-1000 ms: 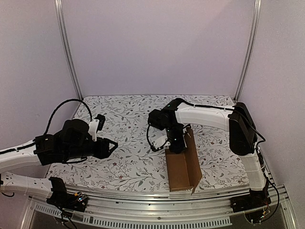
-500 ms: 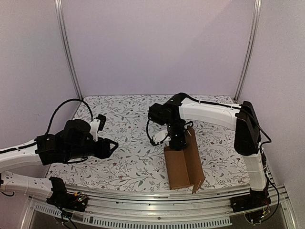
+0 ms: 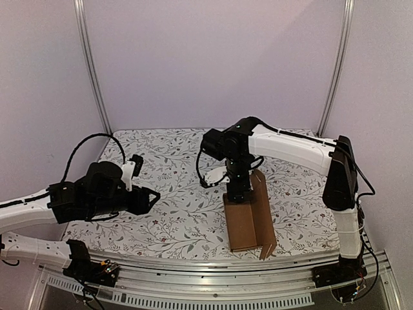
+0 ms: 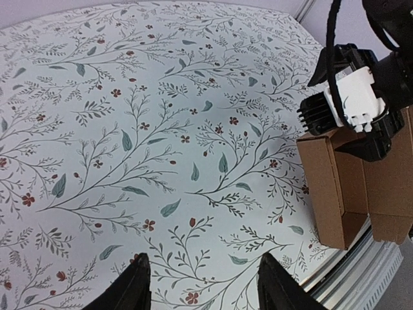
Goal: Fold the paper box
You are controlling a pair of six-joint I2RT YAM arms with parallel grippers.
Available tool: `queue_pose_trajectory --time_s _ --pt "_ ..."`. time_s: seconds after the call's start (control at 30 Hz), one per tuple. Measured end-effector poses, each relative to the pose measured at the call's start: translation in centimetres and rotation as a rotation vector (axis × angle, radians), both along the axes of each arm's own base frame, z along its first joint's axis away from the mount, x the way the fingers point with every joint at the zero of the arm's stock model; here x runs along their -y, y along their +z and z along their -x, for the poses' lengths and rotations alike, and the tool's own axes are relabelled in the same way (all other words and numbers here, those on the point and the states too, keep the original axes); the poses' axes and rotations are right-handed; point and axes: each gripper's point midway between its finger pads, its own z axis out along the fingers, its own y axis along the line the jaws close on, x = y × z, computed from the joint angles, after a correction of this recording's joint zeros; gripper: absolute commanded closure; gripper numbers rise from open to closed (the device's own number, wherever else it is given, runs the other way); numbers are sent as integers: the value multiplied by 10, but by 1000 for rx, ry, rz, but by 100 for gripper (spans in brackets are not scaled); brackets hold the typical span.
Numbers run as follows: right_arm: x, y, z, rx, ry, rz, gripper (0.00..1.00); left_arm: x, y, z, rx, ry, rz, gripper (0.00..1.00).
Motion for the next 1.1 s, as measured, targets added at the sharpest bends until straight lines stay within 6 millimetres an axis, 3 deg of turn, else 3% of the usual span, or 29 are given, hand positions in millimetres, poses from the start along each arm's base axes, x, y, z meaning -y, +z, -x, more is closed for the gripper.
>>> queue_pose_trajectory --time_s 0.2,0.63,0.8,0.93,1.1 --pt "-8 2 -6 27 0 -31 1 -1 0 -1 5 9 -3 42" --pt "-50 29 -45 209 4 -207 1 -1 -4 -3 -1 12 -16 39" --pt "-56 38 -53 252 -36 -257 1 1 -6 -3 0 5 -26 30" --pt "-52 61 -56 312 -112 -319 1 5 -10 -4 4 -16 -45 19" --pt "-24 114 -50 420 -257 -449 1 18 -17 -7 1 -69 -82 15"
